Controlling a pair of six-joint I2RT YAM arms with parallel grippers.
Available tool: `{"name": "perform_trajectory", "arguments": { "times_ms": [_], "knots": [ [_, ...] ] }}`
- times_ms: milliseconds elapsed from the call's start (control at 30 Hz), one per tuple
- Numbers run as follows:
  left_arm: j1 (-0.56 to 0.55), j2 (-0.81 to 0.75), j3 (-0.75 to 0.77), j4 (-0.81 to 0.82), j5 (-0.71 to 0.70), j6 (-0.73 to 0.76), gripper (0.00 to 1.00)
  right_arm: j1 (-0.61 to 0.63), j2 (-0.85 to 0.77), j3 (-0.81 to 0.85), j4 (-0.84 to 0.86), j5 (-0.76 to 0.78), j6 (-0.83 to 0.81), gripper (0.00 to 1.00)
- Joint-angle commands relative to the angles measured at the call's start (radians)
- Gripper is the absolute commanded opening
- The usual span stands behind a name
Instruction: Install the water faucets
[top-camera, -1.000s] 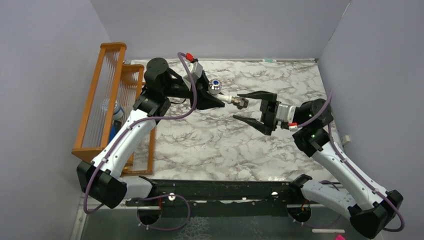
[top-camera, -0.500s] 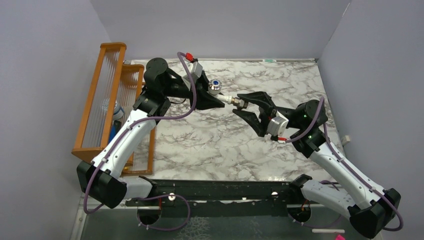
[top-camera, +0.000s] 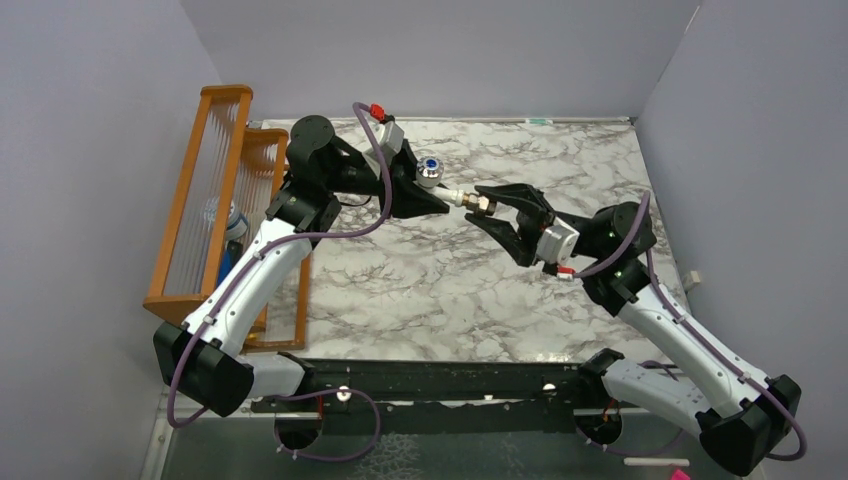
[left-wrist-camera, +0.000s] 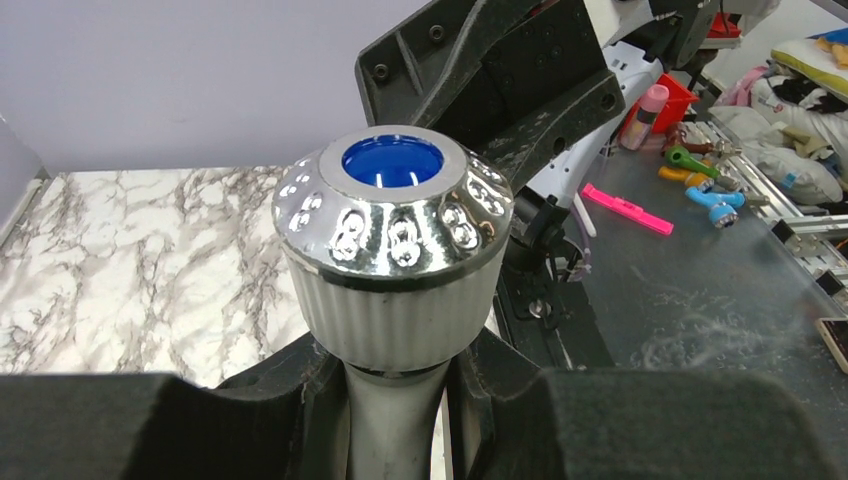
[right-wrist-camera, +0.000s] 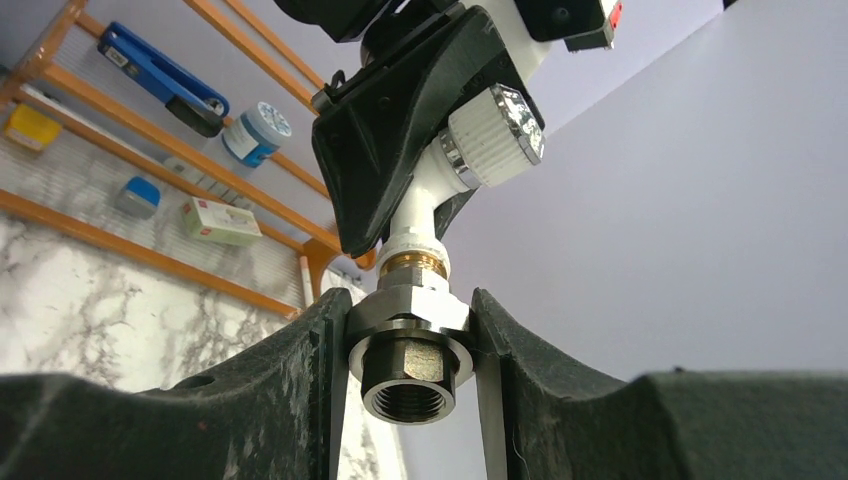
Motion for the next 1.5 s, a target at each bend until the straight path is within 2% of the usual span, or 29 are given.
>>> {"name": "perform_trajectory", "arguments": {
  "times_ms": [0,267,533,667,733,867,1000,1200,1367,1467],
  "knots": [
    [-0.003,-0.007,0.012,0.109,0.020,-0.015,0.00,0.003,-0.007,0.036,0.015,0.190,0.223,0.01],
    [-0.003,-0.007,0.030,0.119,0.008,0.006,0.00,0.004,0.003,0.068,-0.002,0.297,0.684,0.00],
    [-0.003,0.000,0.043,0.107,0.006,0.014,0.00,0.003,0.034,0.158,-0.184,0.424,1.215,0.00],
    [-0.003,0.003,0.045,0.107,0.003,0.014,0.00,0.003,0.035,0.123,-0.155,0.462,1.468,0.00],
    [-0.003,0.004,0.042,0.109,-0.015,0.004,0.00,0.003,0.042,0.099,-0.102,0.422,1.433,0.06],
    [-0.003,-0.004,0.020,0.151,-0.038,-0.021,0.00,0.003,0.041,0.092,-0.067,0.405,1.285,0.32],
    [-0.003,-0.019,-0.005,0.173,-0.041,-0.014,0.00,0.003,0.005,0.043,0.042,0.443,1.140,0.47],
    [-0.003,0.003,0.016,0.140,-0.031,-0.013,0.00,0.003,-0.022,0.014,0.162,0.435,0.923,0.59],
    [-0.003,0.002,-0.013,0.159,-0.013,-0.037,0.00,0.003,-0.003,-0.010,0.301,0.422,0.849,0.61],
    [-0.003,-0.009,-0.019,0.153,-0.034,-0.039,0.00,0.003,0.006,-0.014,0.343,0.355,0.789,0.61]
  ]
}}
